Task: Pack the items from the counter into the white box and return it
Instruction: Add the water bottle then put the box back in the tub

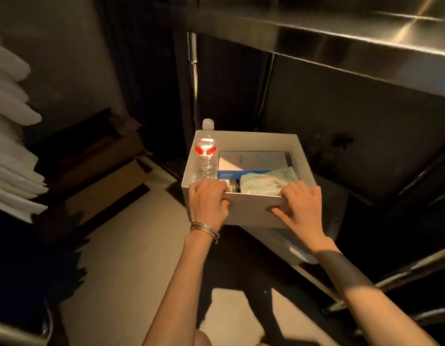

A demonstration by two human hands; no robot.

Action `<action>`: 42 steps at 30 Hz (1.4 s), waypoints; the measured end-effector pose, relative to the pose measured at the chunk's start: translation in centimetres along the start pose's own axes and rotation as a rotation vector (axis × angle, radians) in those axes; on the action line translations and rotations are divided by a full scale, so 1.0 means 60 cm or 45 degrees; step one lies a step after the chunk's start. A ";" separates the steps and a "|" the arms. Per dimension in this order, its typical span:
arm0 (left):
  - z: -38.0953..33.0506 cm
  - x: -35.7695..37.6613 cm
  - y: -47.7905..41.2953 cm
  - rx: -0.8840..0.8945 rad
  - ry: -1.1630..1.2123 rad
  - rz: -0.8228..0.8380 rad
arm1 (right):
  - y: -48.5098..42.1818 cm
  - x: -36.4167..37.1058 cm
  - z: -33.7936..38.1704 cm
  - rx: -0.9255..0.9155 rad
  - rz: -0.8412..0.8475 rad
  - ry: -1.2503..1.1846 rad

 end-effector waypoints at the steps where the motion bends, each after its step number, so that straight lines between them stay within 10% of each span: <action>1: -0.001 0.022 -0.008 0.033 -0.005 -0.001 | 0.003 0.016 -0.013 0.023 -0.006 0.024; 18: -0.022 0.250 -0.116 0.403 -0.087 0.123 | 0.060 0.238 -0.155 0.793 0.278 -0.364; 24: -0.006 0.316 -0.151 0.228 -0.156 0.331 | 0.037 0.243 -0.157 0.610 -0.025 0.119; 42: 0.026 0.497 -0.184 0.228 -0.106 0.605 | 0.066 0.397 -0.203 0.617 0.336 -0.023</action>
Point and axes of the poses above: each hand's wrist, its own y-axis away from the middle knuckle, its own x-axis out of the palm, z = x × y, the point moved 5 cm from there along -y, towards the middle knuckle, and after that the axes turned 4 degrees about z, right-handed, at the moved point
